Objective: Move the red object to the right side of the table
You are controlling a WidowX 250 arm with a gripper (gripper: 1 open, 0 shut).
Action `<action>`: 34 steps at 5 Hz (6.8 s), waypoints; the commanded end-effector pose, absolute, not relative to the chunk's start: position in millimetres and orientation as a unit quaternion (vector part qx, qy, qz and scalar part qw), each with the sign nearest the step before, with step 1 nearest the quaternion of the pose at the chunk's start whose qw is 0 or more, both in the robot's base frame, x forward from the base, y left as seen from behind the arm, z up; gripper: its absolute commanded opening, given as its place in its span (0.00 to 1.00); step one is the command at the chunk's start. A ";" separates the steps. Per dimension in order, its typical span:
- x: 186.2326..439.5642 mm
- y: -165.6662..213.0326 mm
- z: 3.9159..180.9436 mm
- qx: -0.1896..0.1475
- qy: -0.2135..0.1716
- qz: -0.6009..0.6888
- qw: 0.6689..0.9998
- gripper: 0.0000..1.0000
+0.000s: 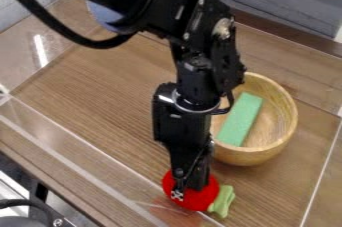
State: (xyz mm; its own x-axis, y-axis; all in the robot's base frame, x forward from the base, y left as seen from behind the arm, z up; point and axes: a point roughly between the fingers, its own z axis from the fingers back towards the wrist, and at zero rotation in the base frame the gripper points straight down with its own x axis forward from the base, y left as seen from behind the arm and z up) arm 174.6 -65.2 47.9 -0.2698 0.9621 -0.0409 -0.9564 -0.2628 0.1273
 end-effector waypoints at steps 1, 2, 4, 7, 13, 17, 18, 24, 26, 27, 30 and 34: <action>176.3 -66.6 50.6 0.019 0.059 0.796 0.602 0.00; 175.9 -55.5 61.4 0.018 0.063 0.782 0.620 1.00; 185.0 -60.7 62.3 0.022 0.072 0.764 0.641 1.00; 193.5 -71.0 90.8 0.022 0.078 0.743 0.664 1.00; 232.3 49.1 132.7 -0.066 0.016 0.403 0.913 1.00; 262.3 36.7 139.9 -0.047 -0.016 0.148 0.988 1.00; 265.0 40.1 138.1 -0.046 -0.021 0.124 0.991 1.00; 246.5 10.2 127.9 -0.033 -0.013 0.267 0.963 1.00; 218.5 -29.8 108.6 -0.041 -0.007 0.454 0.890 1.00; 213.2 -29.1 103.3 -0.042 -0.008 0.562 0.826 1.00; 185.6 -69.4 63.7 -0.039 -0.005 0.657 0.753 1.00; 184.9 -59.8 49.8 -0.025 -0.003 0.701 0.713 1.00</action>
State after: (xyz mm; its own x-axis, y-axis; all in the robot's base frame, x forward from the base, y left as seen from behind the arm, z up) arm 177.9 -58.8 42.0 0.0282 0.9993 -0.0234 -0.9996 0.0282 -0.0032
